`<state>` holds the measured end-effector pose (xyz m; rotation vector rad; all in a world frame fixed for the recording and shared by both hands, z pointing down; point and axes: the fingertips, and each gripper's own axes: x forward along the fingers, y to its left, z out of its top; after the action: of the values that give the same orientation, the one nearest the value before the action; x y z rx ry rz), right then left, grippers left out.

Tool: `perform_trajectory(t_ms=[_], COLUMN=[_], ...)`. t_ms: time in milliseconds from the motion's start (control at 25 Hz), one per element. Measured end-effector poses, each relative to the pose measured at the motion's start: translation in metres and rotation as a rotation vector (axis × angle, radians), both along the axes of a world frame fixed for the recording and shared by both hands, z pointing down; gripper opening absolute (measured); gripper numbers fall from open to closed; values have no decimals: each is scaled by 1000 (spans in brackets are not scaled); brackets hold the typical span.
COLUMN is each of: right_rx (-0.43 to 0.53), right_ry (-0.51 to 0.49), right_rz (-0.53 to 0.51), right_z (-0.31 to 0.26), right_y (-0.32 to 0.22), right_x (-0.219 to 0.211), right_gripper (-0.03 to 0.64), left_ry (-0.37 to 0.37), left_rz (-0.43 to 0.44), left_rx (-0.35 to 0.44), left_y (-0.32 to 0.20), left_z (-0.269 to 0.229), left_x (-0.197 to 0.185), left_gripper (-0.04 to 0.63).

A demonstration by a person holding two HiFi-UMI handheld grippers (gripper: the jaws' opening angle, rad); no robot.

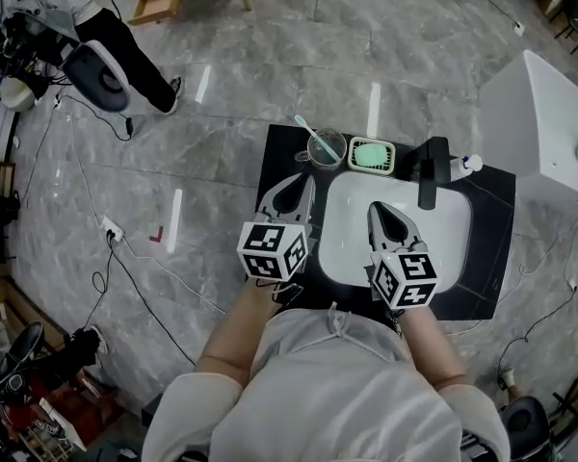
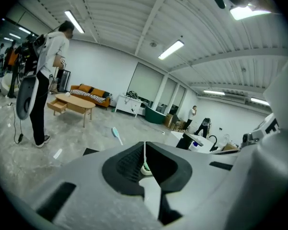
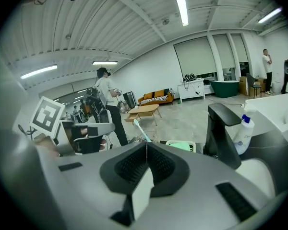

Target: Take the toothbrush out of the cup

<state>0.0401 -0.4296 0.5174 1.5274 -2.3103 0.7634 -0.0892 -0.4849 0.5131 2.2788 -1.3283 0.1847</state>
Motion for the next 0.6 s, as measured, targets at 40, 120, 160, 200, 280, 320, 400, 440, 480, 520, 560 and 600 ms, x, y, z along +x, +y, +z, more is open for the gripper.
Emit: perform_trajectory(t_ms=[40, 120, 160, 200, 280, 320, 400, 440, 480, 520, 560, 600], right_rx=[-9, -27, -33, -36, -35, -35, -41, -45, -51, -57, -64, -69], right_ry=[2, 0, -4, -6, 3, 11, 21, 24, 28, 33, 39, 45], right_rz=[-3, -15, -22, -29, -39, -44, -53, -57, -63, -70, -77, -83], right_z=[1, 4, 5, 6, 9, 11, 15, 18, 21, 24, 27, 29], right_y=[-6, -15, -20, -25, -36, -41, -51, -55, -58, -62, -66, -69], right_x=[-3, -8, -11, -14, -18, -19, -21, -22, -22, -22, -23, -22], right_gripper=[28, 28, 28, 28, 28, 28, 28, 28, 28, 28, 28, 28], left_ry=[17, 38, 38, 35, 27, 23, 14, 11, 11, 15, 20, 23], left_rz=[-3, -9, -13, -16, -19, -18, -16, -15, -14, -11, -6, 1], left_rx=[-20, -49, -58, -65, -79, -89, -116, -133, -149, -165, -180, -194], left_y=[-9, -24, -31, -37, -50, -57, -69, -75, -81, -86, -90, -93], left_z=[5, 14, 19, 24, 34, 39, 50, 55, 60, 64, 68, 71], left_x=[-2, -5, -6, -7, -8, -7, -6, -5, -4, -3, -1, 0], left_gripper=[20, 21, 21, 21, 52, 91, 139, 161, 175, 184, 192, 194])
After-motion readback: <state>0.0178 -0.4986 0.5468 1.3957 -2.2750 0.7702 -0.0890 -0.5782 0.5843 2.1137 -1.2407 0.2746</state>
